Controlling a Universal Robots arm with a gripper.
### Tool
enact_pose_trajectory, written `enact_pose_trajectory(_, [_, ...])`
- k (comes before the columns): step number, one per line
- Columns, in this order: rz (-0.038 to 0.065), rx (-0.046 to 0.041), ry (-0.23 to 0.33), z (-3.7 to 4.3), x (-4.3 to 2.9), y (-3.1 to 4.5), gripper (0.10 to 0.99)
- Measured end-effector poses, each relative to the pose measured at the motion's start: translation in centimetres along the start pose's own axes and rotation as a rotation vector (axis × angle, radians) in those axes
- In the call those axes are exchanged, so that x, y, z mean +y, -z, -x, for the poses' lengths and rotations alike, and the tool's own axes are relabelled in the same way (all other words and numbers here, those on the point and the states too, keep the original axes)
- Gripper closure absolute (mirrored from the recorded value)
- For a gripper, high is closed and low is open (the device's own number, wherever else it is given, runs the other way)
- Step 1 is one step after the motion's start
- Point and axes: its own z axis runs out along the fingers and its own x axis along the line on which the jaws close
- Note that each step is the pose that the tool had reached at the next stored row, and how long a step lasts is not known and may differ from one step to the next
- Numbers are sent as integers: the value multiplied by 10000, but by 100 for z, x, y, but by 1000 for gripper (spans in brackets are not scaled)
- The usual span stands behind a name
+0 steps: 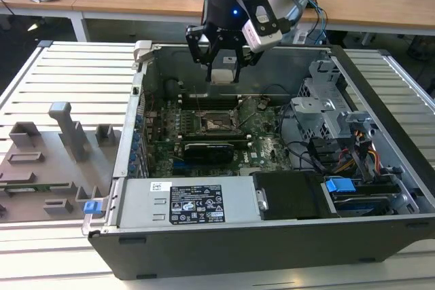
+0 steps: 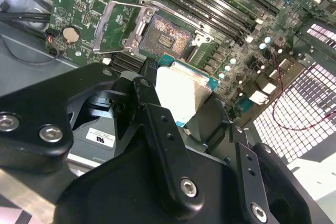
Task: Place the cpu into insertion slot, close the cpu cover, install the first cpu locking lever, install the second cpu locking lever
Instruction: 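Place the cpu into insertion slot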
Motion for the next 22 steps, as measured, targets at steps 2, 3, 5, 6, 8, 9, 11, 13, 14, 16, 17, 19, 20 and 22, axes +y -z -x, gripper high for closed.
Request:
enact_pose_trajectory(2, [0,0,0,0,-1,-14,545])
enact_pose_trajectory(3, [0,0,0,0,-1,-19,545])
enact_pose_trajectory(5, [-1,0,0,1,-2,-31,545])
enact_pose_trajectory(6, [-1,0,-1,1,-3,-36,545])
enact_pose_trajectory(8, [0,0,0,1,-4,-53,545])
enact_pose_trajectory(9, [0,0,0,1,-4,-58,545])
enact_pose_trajectory(11, [0,0,0,1,-6,-72,545])
enact_pose_trajectory(13, [0,0,0,2,-7,-86,545])
enact_pose_trajectory(14, [1,0,0,2,-7,-94,545])
enact_pose_trajectory(16, [0,0,0,2,-8,-108,545])
enact_pose_trajectory(17, [0,0,0,2,-9,-114,545])
enact_pose_trajectory(19, [0,0,0,2,-10,-128,545])
enact_pose_trajectory(20, [0,1,0,3,-10,-135,545])
enact_pose_trajectory(22, [0,0,0,3,-12,-152,545])
